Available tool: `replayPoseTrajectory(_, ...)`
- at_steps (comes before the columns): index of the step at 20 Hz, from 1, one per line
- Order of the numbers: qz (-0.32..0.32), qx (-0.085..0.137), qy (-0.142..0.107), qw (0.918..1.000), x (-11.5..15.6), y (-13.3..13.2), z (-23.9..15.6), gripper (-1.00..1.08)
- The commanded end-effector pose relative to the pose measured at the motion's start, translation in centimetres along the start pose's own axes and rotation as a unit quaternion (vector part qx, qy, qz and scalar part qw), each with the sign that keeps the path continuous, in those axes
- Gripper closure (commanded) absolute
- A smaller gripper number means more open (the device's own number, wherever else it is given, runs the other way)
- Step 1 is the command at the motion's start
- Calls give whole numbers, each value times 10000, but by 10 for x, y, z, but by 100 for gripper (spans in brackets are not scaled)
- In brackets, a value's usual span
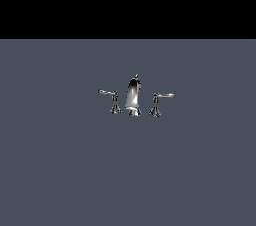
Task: Turn on the faucet by rotating a designated handle.
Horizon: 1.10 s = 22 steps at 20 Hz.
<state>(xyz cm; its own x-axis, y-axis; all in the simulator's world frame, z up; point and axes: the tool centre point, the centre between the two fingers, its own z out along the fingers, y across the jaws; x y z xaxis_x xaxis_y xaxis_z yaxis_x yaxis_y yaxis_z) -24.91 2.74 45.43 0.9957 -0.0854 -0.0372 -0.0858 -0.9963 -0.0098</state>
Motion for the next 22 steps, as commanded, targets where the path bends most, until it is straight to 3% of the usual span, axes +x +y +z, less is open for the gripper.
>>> replayPoseTrajectory(1,190,4,2,9998,4,-8,8,108)
replayPoseTrajectory(11,1210,28,20,9927,33,-49,53,108)
replayPoseTrajectory(22,2363,61,38,9717,76,-89,105,108)
